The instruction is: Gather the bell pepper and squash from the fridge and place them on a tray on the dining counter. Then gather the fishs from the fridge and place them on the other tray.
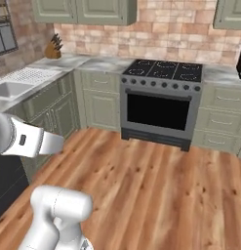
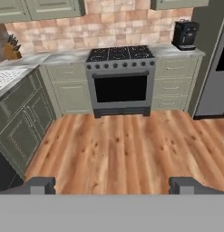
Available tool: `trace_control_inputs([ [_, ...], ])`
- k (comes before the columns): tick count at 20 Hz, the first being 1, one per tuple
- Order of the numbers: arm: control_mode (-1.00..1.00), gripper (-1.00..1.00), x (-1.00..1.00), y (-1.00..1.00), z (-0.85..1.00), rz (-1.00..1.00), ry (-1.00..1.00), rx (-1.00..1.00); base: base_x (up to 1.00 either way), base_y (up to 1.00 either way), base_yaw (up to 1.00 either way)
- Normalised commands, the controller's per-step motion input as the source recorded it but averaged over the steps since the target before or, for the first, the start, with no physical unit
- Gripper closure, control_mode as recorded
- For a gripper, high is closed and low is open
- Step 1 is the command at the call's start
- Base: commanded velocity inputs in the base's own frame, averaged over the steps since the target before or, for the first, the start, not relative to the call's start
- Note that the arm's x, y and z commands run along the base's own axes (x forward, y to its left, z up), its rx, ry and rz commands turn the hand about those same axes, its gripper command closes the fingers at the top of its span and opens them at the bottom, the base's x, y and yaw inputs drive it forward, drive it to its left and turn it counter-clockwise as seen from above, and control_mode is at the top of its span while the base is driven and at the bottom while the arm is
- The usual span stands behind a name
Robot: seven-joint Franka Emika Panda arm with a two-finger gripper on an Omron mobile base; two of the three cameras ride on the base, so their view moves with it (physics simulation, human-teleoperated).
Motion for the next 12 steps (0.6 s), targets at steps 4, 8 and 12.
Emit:
trace_control_inputs([
  [4,1.00,-1.00,0.00,0.00,0.00,0.00,0.00,0.00,1.00,-0.45,0.22],
  [8,1.00,-1.00,0.00,0.00,0.00,0.00,0.00,0.00,1.00,-0.79,0.05],
  [12,1.00,-1.00,0.00,0.00,0.00,0.00,0.00,0.00,1.00,-1.00,-0.01],
])
